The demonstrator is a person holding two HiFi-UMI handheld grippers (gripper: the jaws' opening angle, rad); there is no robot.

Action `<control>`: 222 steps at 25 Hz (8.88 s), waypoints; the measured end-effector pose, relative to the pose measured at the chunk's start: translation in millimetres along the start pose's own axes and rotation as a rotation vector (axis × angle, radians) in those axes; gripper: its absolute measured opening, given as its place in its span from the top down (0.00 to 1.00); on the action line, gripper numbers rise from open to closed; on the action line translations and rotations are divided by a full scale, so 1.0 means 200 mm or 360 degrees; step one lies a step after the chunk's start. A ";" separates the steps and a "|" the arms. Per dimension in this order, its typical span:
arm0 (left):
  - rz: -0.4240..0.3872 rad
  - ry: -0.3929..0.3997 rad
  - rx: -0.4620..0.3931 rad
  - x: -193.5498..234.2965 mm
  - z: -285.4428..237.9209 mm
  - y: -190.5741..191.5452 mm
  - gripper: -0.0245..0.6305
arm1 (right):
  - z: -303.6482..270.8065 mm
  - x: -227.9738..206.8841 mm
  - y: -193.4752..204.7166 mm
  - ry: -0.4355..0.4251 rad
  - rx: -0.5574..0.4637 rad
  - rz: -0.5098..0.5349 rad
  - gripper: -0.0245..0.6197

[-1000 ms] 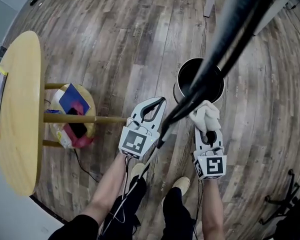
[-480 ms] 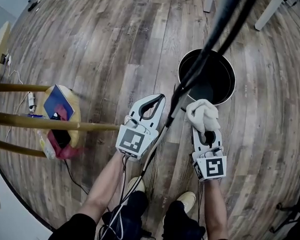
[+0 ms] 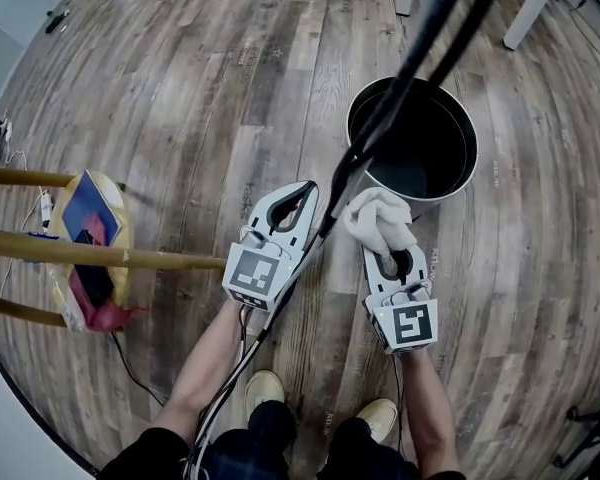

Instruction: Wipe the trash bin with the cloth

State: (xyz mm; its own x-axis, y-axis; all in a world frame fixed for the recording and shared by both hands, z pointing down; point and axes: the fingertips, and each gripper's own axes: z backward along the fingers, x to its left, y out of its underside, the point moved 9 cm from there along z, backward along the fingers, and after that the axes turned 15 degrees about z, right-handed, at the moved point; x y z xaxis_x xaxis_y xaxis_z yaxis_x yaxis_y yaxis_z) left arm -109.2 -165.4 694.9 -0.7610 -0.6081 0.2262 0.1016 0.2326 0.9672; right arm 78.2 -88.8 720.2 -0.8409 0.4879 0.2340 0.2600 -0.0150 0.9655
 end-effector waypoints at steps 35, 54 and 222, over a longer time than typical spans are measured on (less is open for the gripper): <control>0.0030 0.0023 0.0009 -0.13 -0.11 0.12 0.97 | 0.39 -0.60 0.32 0.0620 0.0185 -0.0137 0.81; 0.0037 -0.0045 0.0008 -0.14 0.04 0.13 0.97 | 0.44 -0.25 0.21 0.0356 0.0100 -0.0156 0.81; 0.0076 -0.0221 -0.0026 -0.03 0.21 0.15 0.97 | 0.40 -0.43 0.82 0.0725 0.0377 -0.0267 0.81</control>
State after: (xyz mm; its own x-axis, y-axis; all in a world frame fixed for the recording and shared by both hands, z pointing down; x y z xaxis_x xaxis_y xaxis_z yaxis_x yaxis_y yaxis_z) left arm -129.0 -122.8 717.4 -0.8364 -0.4852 0.2548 0.1492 0.2458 0.9578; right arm 231.3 -63.9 848.4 -0.9871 0.0377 0.1556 0.1600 0.2532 0.9541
